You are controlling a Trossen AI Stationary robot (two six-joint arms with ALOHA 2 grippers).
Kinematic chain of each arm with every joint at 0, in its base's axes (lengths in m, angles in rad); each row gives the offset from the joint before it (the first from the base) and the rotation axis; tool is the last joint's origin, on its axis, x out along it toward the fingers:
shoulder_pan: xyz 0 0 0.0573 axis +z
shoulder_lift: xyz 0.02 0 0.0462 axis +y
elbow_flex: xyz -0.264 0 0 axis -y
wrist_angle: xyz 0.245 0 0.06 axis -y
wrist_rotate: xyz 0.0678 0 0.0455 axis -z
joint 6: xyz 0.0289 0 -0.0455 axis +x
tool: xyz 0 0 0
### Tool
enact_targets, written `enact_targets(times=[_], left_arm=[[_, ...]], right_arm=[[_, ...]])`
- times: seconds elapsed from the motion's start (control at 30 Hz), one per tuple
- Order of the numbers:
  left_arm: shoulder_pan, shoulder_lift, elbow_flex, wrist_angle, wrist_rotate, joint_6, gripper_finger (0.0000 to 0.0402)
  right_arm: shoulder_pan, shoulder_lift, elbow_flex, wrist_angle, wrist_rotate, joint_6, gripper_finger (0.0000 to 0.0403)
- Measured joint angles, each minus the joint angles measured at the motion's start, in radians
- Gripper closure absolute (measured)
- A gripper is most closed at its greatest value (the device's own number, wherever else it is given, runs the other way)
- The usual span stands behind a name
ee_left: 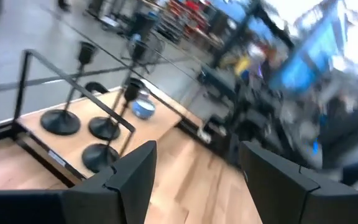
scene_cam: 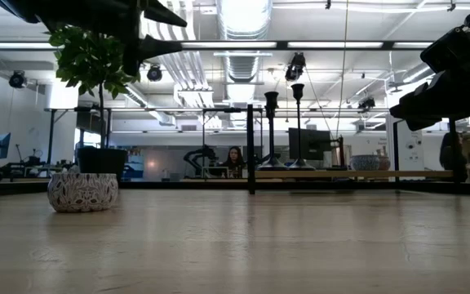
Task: Pick & Place candle stick holders
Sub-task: Put the red scented candle on the shelf
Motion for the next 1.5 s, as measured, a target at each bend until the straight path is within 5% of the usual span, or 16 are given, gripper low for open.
enact_targets(times=[0.07, 0.3, 0.73, 1.13, 1.5], left_arm=[[-0.005, 0.004, 0.008, -0.069, 0.059, 0.098, 0.0165], [-0.110, 0.070, 0.177, -0.698, 0.115, 0.176, 0.0165], [-0.435, 0.311, 0.294, -1.063, 0.113, 0.231, 0.0165], [-0.481, 0.415, 0.295, -0.947, 0.104, 0.018, 0.0165], [-0.482, 0.428, 0.295, -0.951, 0.122, 0.008, 0.0165]], right_arm=[[0.000, 0.000, 0.000, 0.000, 0.000, -0.001, 0.0394], [0.000, 0.001, 0.000, 0.001, 0.003, 0.000, 0.0394], [0.000, 0.000, 0.000, 0.000, 0.001, 0.000, 0.0394], [0.000, 0.000, 0.000, 0.000, 0.000, 0.000, 0.0394], [0.000, 0.000, 0.000, 0.000, 0.000, 0.000, 0.0394]])
